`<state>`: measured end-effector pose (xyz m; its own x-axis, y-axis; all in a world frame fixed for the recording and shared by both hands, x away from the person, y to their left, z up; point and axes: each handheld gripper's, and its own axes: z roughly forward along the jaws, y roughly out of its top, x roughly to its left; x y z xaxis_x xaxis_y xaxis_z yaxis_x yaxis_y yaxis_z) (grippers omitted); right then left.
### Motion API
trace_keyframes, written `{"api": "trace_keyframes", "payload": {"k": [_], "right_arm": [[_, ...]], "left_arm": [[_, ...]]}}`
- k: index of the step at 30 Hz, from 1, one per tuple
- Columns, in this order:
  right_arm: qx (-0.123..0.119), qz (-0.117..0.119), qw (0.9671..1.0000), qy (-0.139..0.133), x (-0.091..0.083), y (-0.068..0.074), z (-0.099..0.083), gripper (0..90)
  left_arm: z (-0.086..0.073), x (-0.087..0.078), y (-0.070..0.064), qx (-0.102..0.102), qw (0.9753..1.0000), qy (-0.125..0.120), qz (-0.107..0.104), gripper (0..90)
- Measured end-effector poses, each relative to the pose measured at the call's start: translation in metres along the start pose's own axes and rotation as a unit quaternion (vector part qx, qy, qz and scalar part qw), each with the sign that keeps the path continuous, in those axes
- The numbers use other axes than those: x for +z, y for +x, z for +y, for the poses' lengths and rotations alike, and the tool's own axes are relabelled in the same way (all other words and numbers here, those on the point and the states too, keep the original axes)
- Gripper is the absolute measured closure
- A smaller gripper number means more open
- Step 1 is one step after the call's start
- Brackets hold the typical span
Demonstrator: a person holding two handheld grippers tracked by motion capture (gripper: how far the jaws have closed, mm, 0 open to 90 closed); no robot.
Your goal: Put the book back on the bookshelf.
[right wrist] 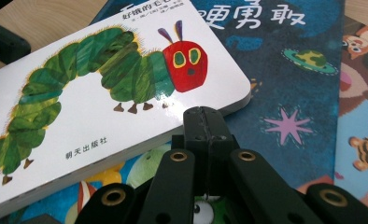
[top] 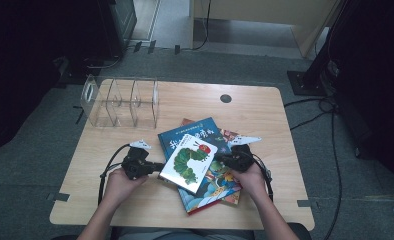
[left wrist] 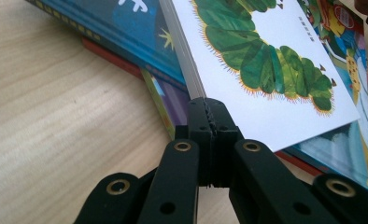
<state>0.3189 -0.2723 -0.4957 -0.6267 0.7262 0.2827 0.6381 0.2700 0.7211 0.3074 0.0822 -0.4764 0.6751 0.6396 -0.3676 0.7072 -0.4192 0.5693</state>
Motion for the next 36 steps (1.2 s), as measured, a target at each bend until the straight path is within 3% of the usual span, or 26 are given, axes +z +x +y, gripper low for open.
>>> {"api": "trace_keyframes", "payload": {"k": [7,8,13,16,17,27,30,33,36], "right_arm": [[-0.006,0.011,0.9999,-0.002,0.009,0.003,0.005,90.0],[-0.016,0.014,0.9998,0.006,0.011,0.004,0.009,90.0],[-0.029,0.011,0.9995,0.007,0.017,0.007,0.013,90.0],[-0.038,0.008,0.9992,0.009,0.018,0.008,0.015,90.0],[-0.036,0.005,0.9993,0.01,0.018,0.01,0.015,90.0],[-0.039,0.01,0.9991,0.014,0.015,0.016,0.011,90.0],[-0.043,0.013,0.9989,0.013,0.013,0.019,0.007,90.0],[-0.043,0.016,0.9989,0.01,0.012,0.025,0.003,90.0],[-0.04,0.017,0.999,0.013,0.011,0.026,0.002,90.0]], "left_arm": [[-0.007,-0.006,-0.004,-0.014,0.9998,-0.002,0.014,89.3],[-0.007,-0.008,-0.003,-0.018,0.9995,-0.003,0.026,86.9],[-0.007,-0.015,0.002,-0.029,0.9988,-0.016,0.036,82.9],[-0.006,-0.019,0.006,-0.034,0.9984,-0.018,0.042,76.8],[-0.007,-0.02,0.008,-0.036,0.998,-0.024,0.045,69.8],[0.001,-0.018,0.011,-0.031,0.9985,-0.026,0.037,51.8],[0.005,-0.017,0.012,-0.038,0.9983,-0.026,0.036,42.1],[0.008,-0.016,0.015,-0.045,0.9983,-0.028,0.025,35.9],[0.011,-0.015,0.017,-0.049,0.9983,-0.028,0.014,35.7]]}}
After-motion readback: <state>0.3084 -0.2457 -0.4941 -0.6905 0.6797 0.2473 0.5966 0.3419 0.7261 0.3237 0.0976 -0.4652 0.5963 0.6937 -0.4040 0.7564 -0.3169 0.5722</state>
